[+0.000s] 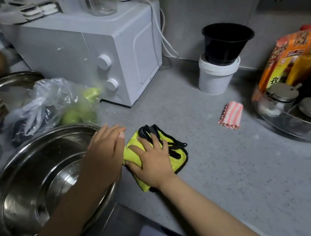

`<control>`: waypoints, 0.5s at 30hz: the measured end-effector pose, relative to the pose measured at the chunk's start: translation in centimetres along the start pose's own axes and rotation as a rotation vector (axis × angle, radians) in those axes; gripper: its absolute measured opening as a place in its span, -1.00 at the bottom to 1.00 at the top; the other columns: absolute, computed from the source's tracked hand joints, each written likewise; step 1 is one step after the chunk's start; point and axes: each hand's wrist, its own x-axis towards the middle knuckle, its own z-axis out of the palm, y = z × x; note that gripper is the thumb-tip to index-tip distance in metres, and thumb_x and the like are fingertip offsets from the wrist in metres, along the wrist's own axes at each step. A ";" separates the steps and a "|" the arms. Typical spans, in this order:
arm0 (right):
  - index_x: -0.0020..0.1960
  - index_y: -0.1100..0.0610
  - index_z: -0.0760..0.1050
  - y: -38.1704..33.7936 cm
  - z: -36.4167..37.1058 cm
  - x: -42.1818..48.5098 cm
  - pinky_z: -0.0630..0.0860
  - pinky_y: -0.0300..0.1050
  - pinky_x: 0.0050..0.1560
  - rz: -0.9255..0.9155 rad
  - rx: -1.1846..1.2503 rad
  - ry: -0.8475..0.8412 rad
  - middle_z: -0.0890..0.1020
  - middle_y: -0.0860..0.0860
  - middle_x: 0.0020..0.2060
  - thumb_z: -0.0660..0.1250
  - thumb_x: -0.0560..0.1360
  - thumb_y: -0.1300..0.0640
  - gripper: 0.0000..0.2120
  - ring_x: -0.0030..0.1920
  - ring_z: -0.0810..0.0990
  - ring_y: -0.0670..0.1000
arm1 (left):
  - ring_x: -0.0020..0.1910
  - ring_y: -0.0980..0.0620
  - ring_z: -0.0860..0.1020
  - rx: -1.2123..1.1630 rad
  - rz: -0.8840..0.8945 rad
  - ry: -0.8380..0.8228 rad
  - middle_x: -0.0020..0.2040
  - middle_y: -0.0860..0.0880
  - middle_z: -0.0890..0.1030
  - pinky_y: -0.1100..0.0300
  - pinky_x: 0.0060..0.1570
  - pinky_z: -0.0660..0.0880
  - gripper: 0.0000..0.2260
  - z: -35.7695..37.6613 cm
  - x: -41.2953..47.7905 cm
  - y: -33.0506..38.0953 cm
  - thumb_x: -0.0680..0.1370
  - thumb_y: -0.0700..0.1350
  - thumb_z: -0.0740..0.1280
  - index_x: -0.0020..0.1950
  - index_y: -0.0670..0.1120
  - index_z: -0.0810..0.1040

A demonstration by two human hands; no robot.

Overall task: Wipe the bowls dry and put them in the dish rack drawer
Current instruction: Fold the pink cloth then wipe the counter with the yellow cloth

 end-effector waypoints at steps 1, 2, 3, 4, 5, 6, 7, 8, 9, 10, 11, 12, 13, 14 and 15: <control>0.27 -0.13 0.48 0.4 0.0 -1.1 0.26 0.34 0.27 0.008 -0.024 0.040 0.48 -0.01 0.32 0.09 0.47 -0.29 -0.53 0.38 0.34 0.25 | 0.41 -0.12 0.34 -0.001 -0.017 -0.013 0.28 -0.11 0.55 0.12 0.42 0.12 -0.49 0.0 -0.2 0.1 0.55 0.06 -0.02 0.24 -0.16 0.57; 0.22 -0.14 0.51 0.9 0.0 -2.1 0.35 0.33 0.21 0.015 -0.026 0.070 0.54 -0.03 0.26 0.09 0.43 -0.31 -0.52 0.33 0.42 0.23 | 0.43 -0.10 0.32 -0.006 -0.039 -0.032 0.30 -0.10 0.53 0.09 0.43 0.12 -0.50 0.0 -0.3 0.1 0.55 0.06 -0.01 0.26 -0.14 0.56; 0.20 -0.15 0.52 1.4 0.0 -3.1 0.40 0.32 0.18 0.020 -0.009 0.089 0.56 -0.04 0.22 0.11 0.40 -0.31 -0.52 0.30 0.45 0.22 | 0.46 -0.08 0.28 -0.004 -0.053 -0.059 0.34 -0.09 0.50 0.07 0.45 0.11 -0.48 0.0 -0.5 0.1 0.53 0.09 -0.01 0.28 -0.12 0.54; 0.19 -0.14 0.52 1.8 -0.3 -4.1 0.42 0.31 0.17 0.026 0.015 0.097 0.56 -0.04 0.21 0.13 0.38 -0.31 -0.52 0.30 0.46 0.22 | 0.48 -0.06 0.23 0.011 -0.050 -0.088 0.38 -0.06 0.46 0.07 0.45 0.09 -0.43 0.0 -0.9 0.2 0.51 0.15 -0.04 0.30 -0.10 0.53; 0.18 -0.14 0.52 2.2 -0.5 -4.9 0.42 0.32 0.15 0.038 0.030 0.103 0.56 -0.04 0.20 0.15 0.37 -0.32 -0.52 0.30 0.45 0.23 | 0.50 -0.04 0.17 0.037 -0.035 -0.117 0.42 -0.04 0.41 0.07 0.46 0.06 -0.37 0.0 -1.3 0.2 0.47 0.20 -0.08 0.33 -0.08 0.50; 0.18 -0.13 0.52 2.4 -0.7 -5.7 0.41 0.35 0.15 0.050 0.029 0.103 0.55 -0.03 0.20 0.16 0.35 -0.33 -0.50 0.31 0.43 0.24 | 0.52 -0.02 0.12 0.064 -0.011 -0.141 0.46 -0.02 0.35 0.09 0.46 0.02 -0.34 0.0 -1.8 0.3 0.44 0.23 -0.09 0.35 -0.06 0.48; 0.19 -0.13 0.51 2.6 -0.8 -6.0 0.37 0.39 0.18 0.063 0.019 0.111 0.53 0.00 0.23 0.15 0.34 -0.35 -0.47 0.34 0.38 0.28 | 0.52 0.01 0.08 0.077 0.011 -0.151 0.49 -0.01 0.30 0.11 0.44 0.00 -0.33 0.0 -2.2 0.3 0.44 0.23 -0.10 0.37 -0.06 0.46; 0.23 -0.13 0.49 2.6 -1.0 -5.8 0.27 0.44 0.25 0.075 0.014 0.109 0.47 0.04 0.30 0.12 0.35 -0.39 -0.43 0.40 0.27 0.32 | 0.52 0.03 0.06 0.077 0.026 -0.150 0.50 0.00 0.27 0.14 0.42 -0.01 -0.33 0.1 -2.5 0.3 0.44 0.23 -0.10 0.38 -0.06 0.45; 0.30 -0.15 0.43 2.5 -1.4 -5.3 0.10 0.47 0.34 0.089 0.027 0.077 0.34 0.08 0.41 0.10 0.35 -0.43 -0.38 0.46 0.09 0.36 | 0.51 0.06 0.04 0.065 0.033 -0.144 0.51 0.00 0.26 0.14 0.40 0.00 -0.34 0.0 -2.8 0.3 0.45 0.23 -0.09 0.38 -0.06 0.45; 0.38 -0.18 0.34 2.3 -1.7 -4.6 -0.07 0.44 0.37 0.114 0.051 0.017 0.14 0.08 0.51 0.09 0.36 -0.45 -0.33 0.49 -0.09 0.36 | 0.49 0.10 0.02 0.050 0.031 -0.136 0.51 0.00 0.25 0.13 0.40 0.02 -0.36 -0.1 -2.9 0.4 0.46 0.22 -0.08 0.38 -0.06 0.45; 0.45 -0.21 0.22 2.0 -1.8 -3.7 -0.17 0.40 0.39 0.140 0.058 -0.048 -0.04 0.05 0.54 0.09 0.37 -0.46 -0.30 0.49 -0.20 0.34 | 0.48 0.14 0.00 0.032 0.023 -0.130 0.51 0.01 0.25 0.12 0.41 0.03 -0.38 -0.1 -3.0 0.3 0.48 0.21 -0.06 0.38 -0.06 0.44; 0.48 -0.23 0.13 1.5 -1.8 -3.1 -0.18 0.37 0.40 0.157 0.033 -0.092 -0.12 0.03 0.55 0.09 0.40 -0.46 -0.29 0.49 -0.20 0.33 | 0.47 0.16 -0.02 0.014 0.010 -0.129 0.51 0.01 0.25 0.09 0.42 0.04 -0.40 -0.2 -3.0 0.3 0.49 0.20 -0.04 0.38 -0.06 0.44; 0.49 -0.23 0.10 0.9 -1.7 -2.7 -0.14 0.34 0.40 0.160 -0.002 -0.109 -0.11 0.02 0.55 0.08 0.43 -0.43 -0.31 0.49 -0.15 0.32 | 0.47 0.18 -0.02 0.001 0.004 -0.131 0.51 0.02 0.25 0.07 0.44 0.05 -0.41 -0.2 -2.9 0.2 0.49 0.20 -0.03 0.38 -0.06 0.44; 0.49 -0.21 0.10 0.2 -1.5 -2.6 -0.09 0.32 0.40 0.155 -0.022 -0.099 -0.06 0.03 0.55 0.08 0.46 -0.39 -0.35 0.48 -0.08 0.32 | 0.47 0.17 -0.02 -0.005 0.003 -0.133 0.51 0.02 0.25 0.05 0.45 0.05 -0.39 -0.1 -2.9 0.2 0.48 0.21 -0.04 0.38 -0.06 0.45; 0.49 -0.19 0.12 -0.7 -1.2 -2.7 -0.05 0.31 0.39 0.142 -0.033 -0.078 0.00 0.04 0.54 0.08 0.49 -0.35 -0.38 0.47 -0.03 0.32 | 0.49 0.15 -0.01 -0.011 0.003 -0.135 0.51 0.02 0.25 0.03 0.45 0.06 -0.38 -0.1 -2.9 0.2 0.47 0.22 -0.05 0.37 -0.07 0.45</control>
